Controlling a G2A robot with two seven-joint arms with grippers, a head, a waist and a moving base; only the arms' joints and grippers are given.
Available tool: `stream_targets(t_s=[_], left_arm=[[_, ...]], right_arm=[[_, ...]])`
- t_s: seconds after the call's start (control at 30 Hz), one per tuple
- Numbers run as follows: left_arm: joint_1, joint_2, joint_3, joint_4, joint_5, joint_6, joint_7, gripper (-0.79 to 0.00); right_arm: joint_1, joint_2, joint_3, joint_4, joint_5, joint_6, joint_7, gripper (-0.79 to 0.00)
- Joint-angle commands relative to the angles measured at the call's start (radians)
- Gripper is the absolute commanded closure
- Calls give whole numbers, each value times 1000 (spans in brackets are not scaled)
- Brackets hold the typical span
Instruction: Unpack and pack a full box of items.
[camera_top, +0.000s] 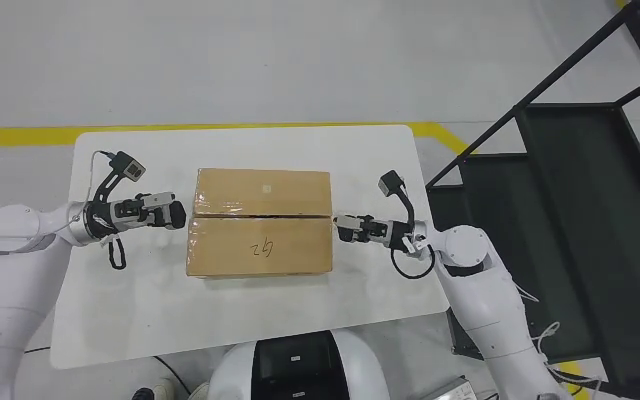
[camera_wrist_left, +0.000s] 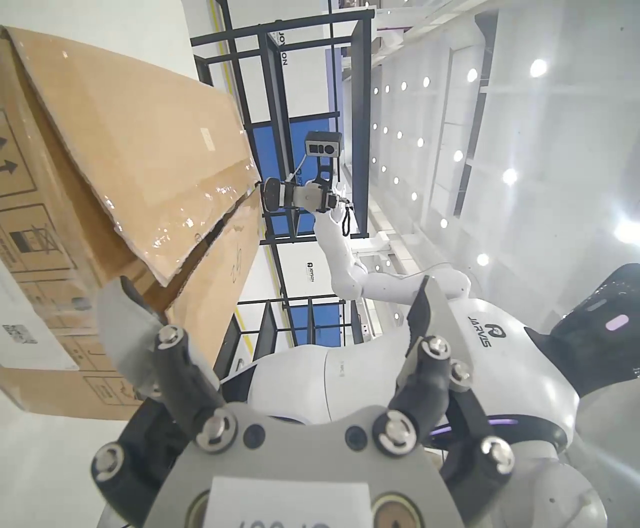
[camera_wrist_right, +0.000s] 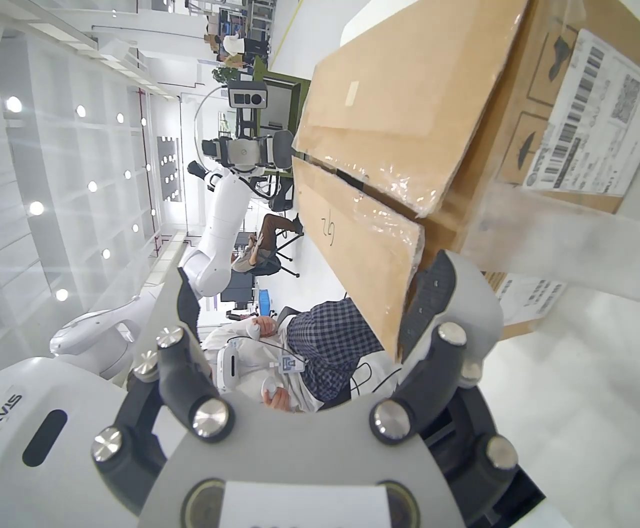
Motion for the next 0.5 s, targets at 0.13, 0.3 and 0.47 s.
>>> stream_targets(t_s=[0.13, 0.3, 0.47], left_arm=[[0, 0, 0, 0, 0, 0, 0, -785], [0, 0, 0, 0, 0, 0, 0, -785], [0, 0, 0, 0, 0, 0, 0, -785]], right_arm=[[48, 1, -38, 70, 3, -46, 9, -785], [73, 1, -73, 100, 7, -55, 10, -785], [84, 2, -100, 109, 20, -59, 18, -785]])
